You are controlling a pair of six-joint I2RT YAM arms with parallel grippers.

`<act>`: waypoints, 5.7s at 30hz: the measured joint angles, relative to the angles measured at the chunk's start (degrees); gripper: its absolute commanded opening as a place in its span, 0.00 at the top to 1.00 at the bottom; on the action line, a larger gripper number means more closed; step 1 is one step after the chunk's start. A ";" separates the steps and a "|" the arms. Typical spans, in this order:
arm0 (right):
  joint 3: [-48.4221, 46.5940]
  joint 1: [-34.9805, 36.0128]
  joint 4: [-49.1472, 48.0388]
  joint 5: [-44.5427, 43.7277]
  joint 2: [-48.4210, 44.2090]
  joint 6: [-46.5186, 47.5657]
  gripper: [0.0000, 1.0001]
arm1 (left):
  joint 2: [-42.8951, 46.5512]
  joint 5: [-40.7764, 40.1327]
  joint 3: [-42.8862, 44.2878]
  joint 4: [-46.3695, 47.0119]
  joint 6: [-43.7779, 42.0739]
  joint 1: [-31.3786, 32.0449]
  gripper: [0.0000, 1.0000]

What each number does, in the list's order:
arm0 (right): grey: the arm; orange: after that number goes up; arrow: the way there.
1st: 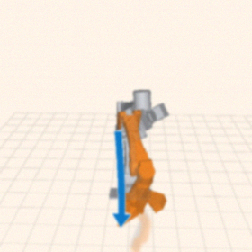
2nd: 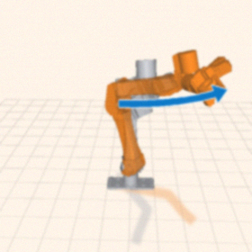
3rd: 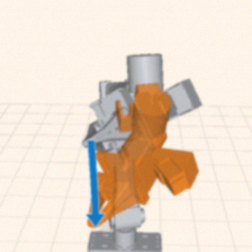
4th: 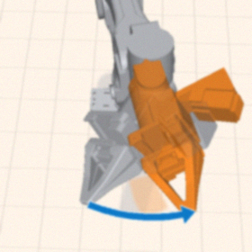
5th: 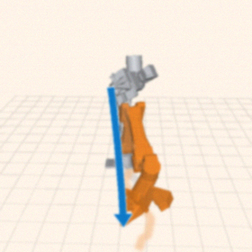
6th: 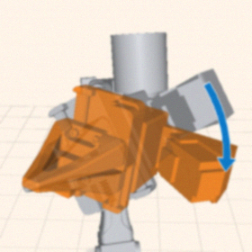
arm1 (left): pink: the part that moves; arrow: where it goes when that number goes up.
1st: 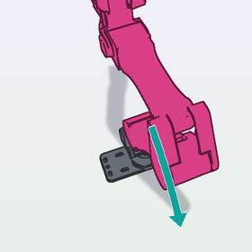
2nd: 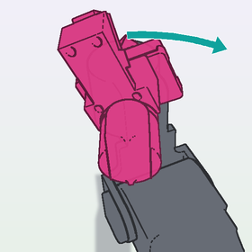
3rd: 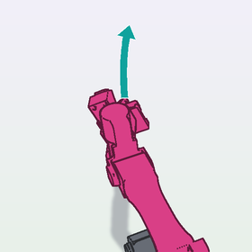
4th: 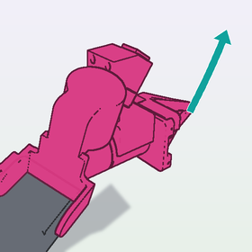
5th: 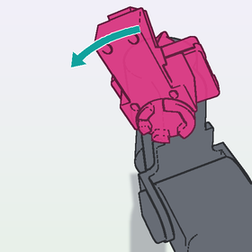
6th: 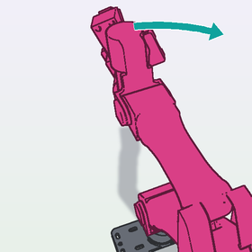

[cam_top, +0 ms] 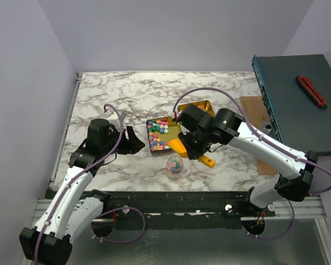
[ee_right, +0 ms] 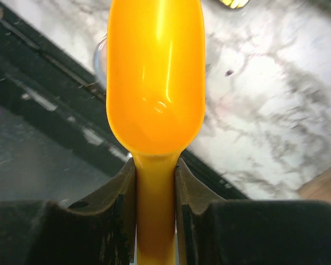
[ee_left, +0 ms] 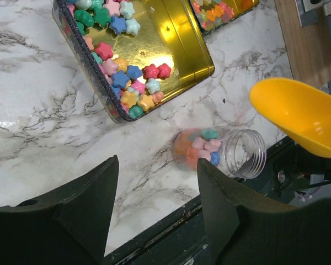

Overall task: Pack the candies
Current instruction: Scoop the fake candies from the storage box.

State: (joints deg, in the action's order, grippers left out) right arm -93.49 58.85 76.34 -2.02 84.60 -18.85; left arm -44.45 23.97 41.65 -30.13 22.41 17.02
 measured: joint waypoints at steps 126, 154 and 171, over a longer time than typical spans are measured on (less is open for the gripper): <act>22.77 -1.81 -48.30 -3.26 17.53 76.39 1.00 | -36.89 4.02 -2.97 21.00 30.08 -2.84 0.48; 32.35 -12.41 -62.34 19.34 14.51 57.99 0.99 | -36.63 3.67 -2.78 20.11 26.58 -3.08 0.49; 43.87 -14.21 -72.98 20.72 6.67 52.22 0.99 | -35.04 4.20 -0.85 20.02 24.87 -3.10 0.49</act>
State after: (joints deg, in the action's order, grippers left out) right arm -49.63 44.64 3.36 18.70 91.26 33.36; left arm -79.48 28.16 40.80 -10.11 47.29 13.91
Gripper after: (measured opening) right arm 0.282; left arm 0.514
